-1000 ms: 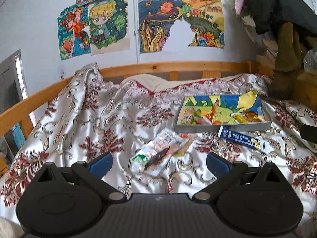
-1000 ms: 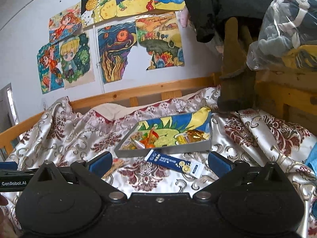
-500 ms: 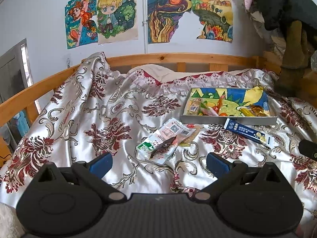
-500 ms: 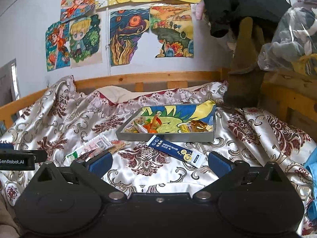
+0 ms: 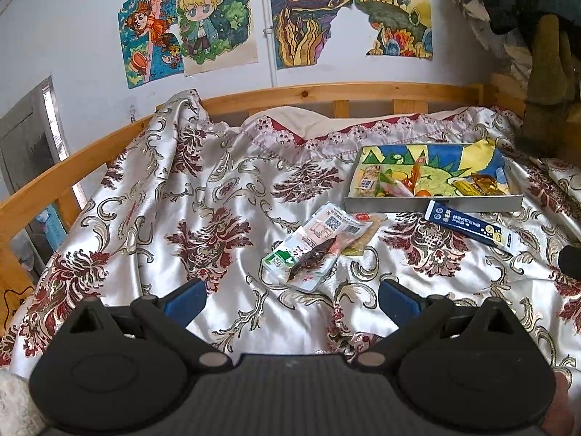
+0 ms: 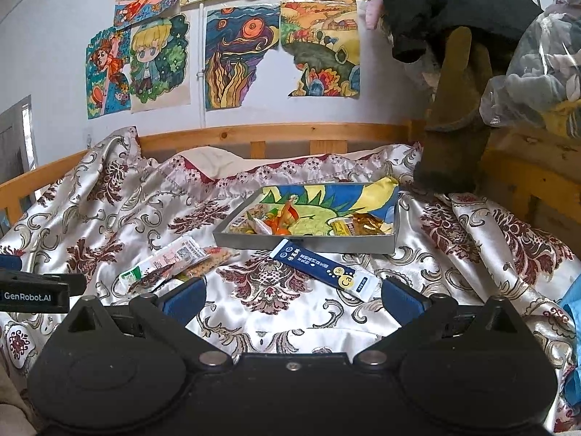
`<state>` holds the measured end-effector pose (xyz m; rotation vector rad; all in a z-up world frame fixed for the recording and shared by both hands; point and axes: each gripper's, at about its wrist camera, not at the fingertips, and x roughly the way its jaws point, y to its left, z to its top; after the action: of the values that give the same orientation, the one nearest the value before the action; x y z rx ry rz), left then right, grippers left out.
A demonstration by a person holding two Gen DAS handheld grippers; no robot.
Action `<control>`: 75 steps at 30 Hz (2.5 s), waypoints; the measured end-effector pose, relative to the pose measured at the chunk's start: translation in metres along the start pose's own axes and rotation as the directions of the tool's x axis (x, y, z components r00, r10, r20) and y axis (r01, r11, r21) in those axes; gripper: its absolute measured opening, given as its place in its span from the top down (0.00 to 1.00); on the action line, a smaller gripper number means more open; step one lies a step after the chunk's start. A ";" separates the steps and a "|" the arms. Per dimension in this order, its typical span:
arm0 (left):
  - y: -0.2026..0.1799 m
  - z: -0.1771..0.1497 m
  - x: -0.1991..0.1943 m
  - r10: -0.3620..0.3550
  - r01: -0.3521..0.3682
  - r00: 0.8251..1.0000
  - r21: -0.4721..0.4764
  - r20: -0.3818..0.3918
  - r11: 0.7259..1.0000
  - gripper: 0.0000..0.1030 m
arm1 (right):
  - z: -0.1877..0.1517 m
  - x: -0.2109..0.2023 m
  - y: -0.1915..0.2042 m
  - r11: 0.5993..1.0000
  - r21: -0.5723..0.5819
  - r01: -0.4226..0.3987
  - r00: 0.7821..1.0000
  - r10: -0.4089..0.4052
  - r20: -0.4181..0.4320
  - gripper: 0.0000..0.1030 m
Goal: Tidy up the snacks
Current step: 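Lift both tools away from the tray above the remaining snacks, then move both tools down toward the meat-stick packet and rice-cracker bag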
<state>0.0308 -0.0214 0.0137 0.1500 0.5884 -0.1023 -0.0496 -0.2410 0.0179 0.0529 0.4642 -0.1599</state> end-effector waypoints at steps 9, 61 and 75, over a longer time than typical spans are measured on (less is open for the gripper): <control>-0.002 0.002 0.005 0.007 -0.006 1.000 0.014 -0.021 1.000 0.00 | -0.001 0.004 0.002 1.000 0.001 -0.002 1.000 0.002 -0.015 0.01; 0.052 0.082 0.148 0.084 -0.071 0.987 0.097 -0.136 0.993 0.00 | 0.038 0.167 0.083 0.980 -0.128 -0.149 0.982 0.132 -0.133 0.01; 0.063 0.079 0.176 0.113 -0.099 0.970 0.075 -0.214 0.992 0.00 | 0.027 0.201 0.096 0.974 -0.165 -0.158 0.981 0.136 -0.138 0.01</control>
<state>0.2279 0.0179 -0.0128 0.2567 0.7955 -0.0001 0.1557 -0.1776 -0.0468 -0.0761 0.5973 0.0309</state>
